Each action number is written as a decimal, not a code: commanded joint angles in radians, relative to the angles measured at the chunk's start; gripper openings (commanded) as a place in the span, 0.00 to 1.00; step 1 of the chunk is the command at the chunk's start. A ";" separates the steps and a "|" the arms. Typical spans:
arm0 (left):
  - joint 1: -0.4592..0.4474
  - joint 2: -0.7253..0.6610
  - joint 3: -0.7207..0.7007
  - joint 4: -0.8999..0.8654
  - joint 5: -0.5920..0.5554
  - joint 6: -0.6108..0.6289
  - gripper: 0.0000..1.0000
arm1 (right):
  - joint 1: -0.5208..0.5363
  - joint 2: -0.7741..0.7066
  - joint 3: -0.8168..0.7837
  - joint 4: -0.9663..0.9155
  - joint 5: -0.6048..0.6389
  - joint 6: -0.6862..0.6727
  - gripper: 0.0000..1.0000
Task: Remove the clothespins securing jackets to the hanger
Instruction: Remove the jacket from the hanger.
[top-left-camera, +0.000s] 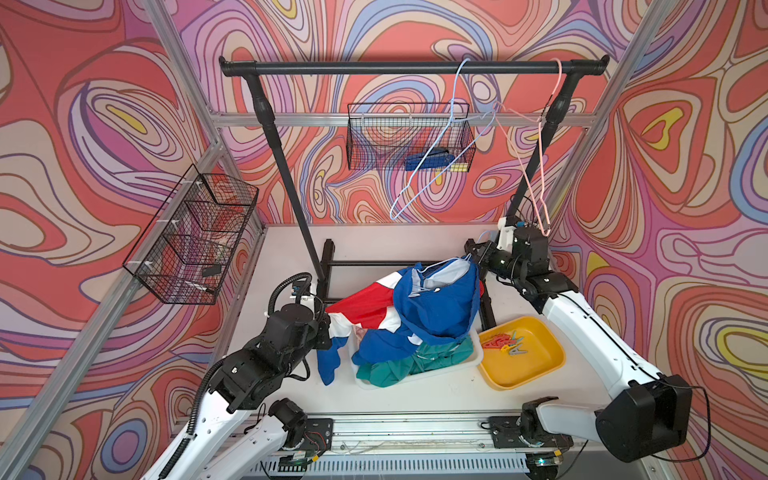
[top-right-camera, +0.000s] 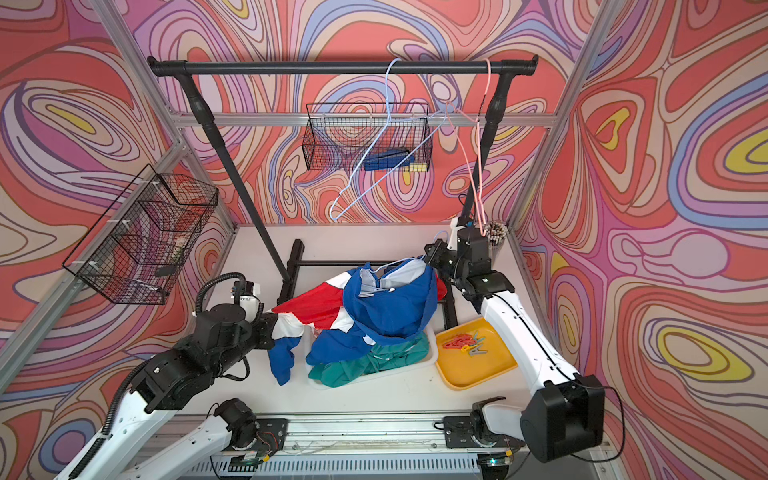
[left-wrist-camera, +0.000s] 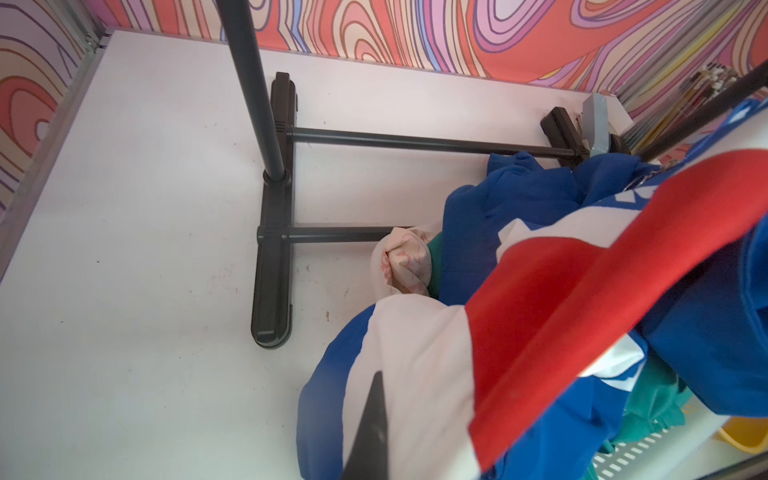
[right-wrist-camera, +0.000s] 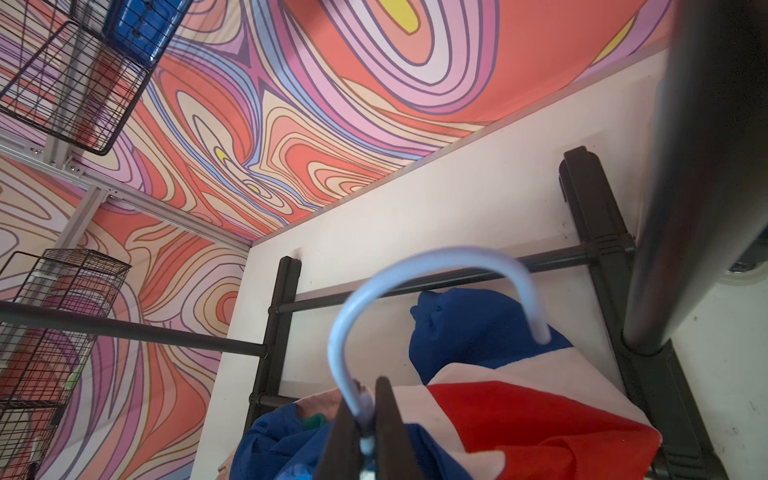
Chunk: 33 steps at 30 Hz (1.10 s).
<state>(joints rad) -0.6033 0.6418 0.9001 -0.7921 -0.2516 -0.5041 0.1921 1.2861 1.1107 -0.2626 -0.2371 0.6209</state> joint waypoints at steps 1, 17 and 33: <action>0.012 -0.036 -0.002 -0.066 -0.210 -0.078 0.00 | -0.058 -0.007 -0.006 -0.022 0.060 -0.012 0.00; 0.030 0.006 -0.034 -0.117 -0.387 -0.235 0.00 | -0.162 -0.064 -0.058 0.001 -0.047 -0.012 0.00; 0.036 0.164 -0.002 0.011 -0.305 -0.082 0.00 | -0.175 -0.076 -0.059 0.045 -0.137 0.010 0.00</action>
<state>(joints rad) -0.5934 0.7937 0.8978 -0.7559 -0.4404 -0.5903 0.0544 1.2224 1.0653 -0.2615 -0.4435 0.6483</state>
